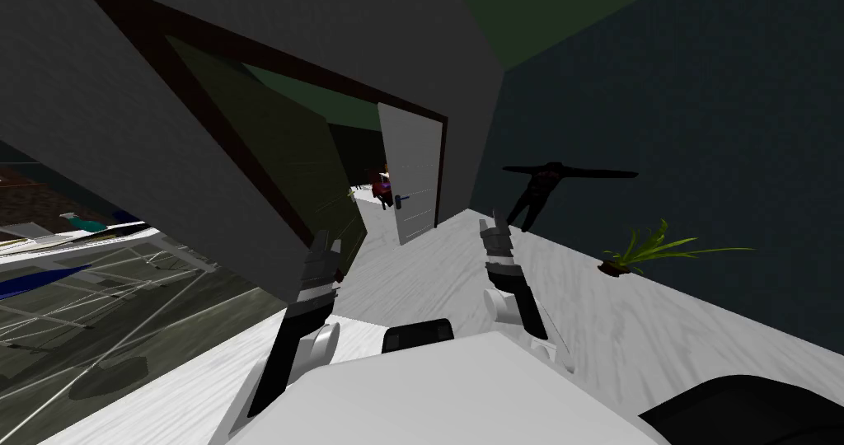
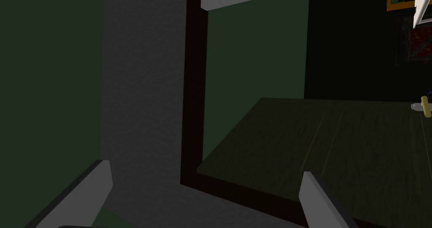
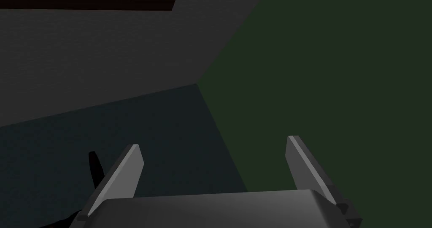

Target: Push the door open

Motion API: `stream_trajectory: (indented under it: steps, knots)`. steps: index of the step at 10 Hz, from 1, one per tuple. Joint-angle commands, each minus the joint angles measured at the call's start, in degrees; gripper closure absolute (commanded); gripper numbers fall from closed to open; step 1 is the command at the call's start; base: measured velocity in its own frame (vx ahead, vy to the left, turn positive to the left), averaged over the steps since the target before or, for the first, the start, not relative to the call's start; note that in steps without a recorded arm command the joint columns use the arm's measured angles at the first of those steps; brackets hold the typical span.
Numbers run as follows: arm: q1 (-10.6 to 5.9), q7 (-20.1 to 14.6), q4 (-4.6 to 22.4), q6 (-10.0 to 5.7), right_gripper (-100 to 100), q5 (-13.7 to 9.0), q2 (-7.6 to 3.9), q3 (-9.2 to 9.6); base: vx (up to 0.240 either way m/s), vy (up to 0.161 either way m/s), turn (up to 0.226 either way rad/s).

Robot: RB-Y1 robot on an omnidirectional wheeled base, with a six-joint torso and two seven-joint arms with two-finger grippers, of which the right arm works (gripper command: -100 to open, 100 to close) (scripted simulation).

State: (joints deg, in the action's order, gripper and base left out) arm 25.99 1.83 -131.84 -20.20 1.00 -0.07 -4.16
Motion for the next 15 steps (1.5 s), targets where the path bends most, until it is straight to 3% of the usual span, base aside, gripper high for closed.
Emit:
stream_trajectory:
  steps: [1,3,6,15]
  knots:
    - [-1.03,-0.2,1.9,0.07,-100,0.1,-0.58,0.25,0.211,0.016,0.052]
    - [-1.85,-0.4,3.5,0.13,-100,0.2,-1.00,0.44,0.166,-0.015,0.069]
    - [-4.24,-0.9,8.0,0.29,-100,0.5,-1.96,1.01,0.168,0.001,0.070]
    - [-9.09,-2.0,17.1,0.63,-100,1.1,-3.30,2.17,0.101,-0.011,0.054]
